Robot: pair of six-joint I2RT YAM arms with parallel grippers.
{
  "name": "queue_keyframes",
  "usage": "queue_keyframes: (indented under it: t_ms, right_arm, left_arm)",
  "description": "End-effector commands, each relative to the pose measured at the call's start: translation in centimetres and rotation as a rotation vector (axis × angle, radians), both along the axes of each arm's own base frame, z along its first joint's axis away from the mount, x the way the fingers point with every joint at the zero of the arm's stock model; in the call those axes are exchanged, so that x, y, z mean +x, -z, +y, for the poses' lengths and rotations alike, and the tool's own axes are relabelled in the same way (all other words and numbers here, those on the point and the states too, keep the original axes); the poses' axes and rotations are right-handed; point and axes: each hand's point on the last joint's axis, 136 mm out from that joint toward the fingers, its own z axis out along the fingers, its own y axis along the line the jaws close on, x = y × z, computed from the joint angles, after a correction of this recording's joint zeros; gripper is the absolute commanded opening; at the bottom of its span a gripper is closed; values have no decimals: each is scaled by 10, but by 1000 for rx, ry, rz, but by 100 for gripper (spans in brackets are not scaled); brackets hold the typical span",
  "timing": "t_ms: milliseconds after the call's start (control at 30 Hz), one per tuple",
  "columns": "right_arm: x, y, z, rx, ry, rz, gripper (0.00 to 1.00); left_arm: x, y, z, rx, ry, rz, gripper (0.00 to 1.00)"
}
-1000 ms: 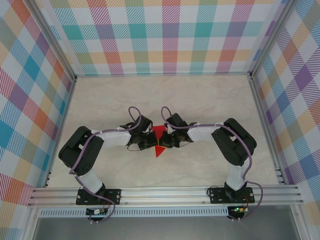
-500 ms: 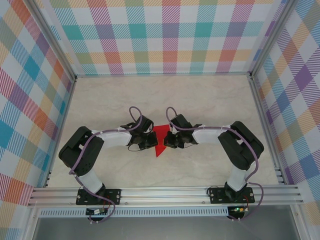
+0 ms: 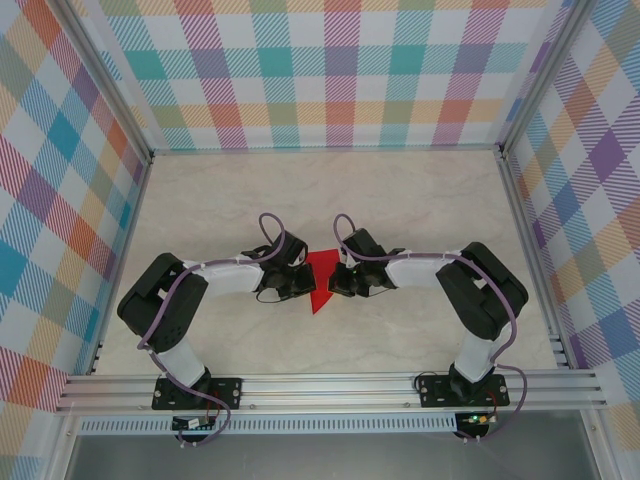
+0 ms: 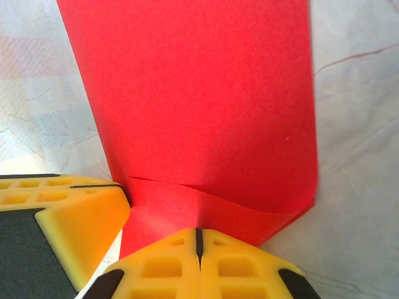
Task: Fold a paper plane with a square sheet of paper (pick it up from the middle)
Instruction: Fold the triangle a second time at the center of the table.
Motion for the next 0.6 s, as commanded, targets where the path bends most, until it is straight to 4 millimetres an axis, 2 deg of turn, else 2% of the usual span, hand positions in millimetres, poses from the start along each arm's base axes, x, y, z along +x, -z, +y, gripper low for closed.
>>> queue_keyframes:
  t_ms: [0, 67, 367, 433, 567]
  right_arm:
    - [8, -13, -2, 14, 19, -28, 3]
    - [12, -12, -6, 3, 30, -35, 3]
    - [12, 19, -26, -71, 88, 44, 2]
    - [13, 16, -27, -59, 101, 45, 2]
    - [24, -3, -23, -33, 100, -11, 2]
  left_arm:
    - [-14, 15, 17, 99, -3, 44, 0]
    - [-14, 15, 17, 102, -6, 46, 0]
    - [-14, 16, 18, 103, -4, 46, 0]
    - [-15, 16, 18, 104, -5, 46, 0]
    - [-15, 16, 19, 106, -7, 45, 0]
